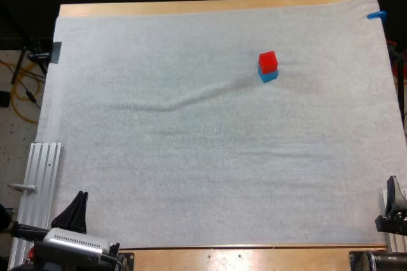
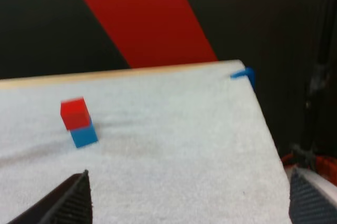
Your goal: Stack red cube on blue cube
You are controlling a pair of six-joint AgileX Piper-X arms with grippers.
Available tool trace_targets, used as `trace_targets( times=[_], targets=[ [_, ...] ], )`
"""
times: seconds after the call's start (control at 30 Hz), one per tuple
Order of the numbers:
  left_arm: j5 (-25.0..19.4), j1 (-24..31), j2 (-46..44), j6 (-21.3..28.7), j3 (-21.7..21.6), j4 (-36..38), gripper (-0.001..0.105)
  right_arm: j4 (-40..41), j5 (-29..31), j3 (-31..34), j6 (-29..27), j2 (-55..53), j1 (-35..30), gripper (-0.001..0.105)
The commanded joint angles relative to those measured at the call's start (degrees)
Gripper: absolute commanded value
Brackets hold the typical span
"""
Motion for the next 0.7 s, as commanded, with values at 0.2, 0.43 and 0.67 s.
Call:
trace_targets(
  times=[0.2, 0.43, 0.67],
  targets=[
    [0.1, 0.0, -8.0, -0.2, 2.3, -0.7, 0.0, -3.5, -1.7, 1.8, -1.6, -2.6, -0.3, 0.074],
    [0.5, 0.0, -7.9, -0.5, 10.9, -4.0, 0.0, -5.8, -4.0, 6.9, -1.7, -2.4, -0.3, 0.074],
    [2.8, 0.0, -7.9, -4.8, 15.1, -6.1, 0.0, -1.7, -4.1, 10.3, -2.6, -2.4, -0.3, 0.074]
  ],
)
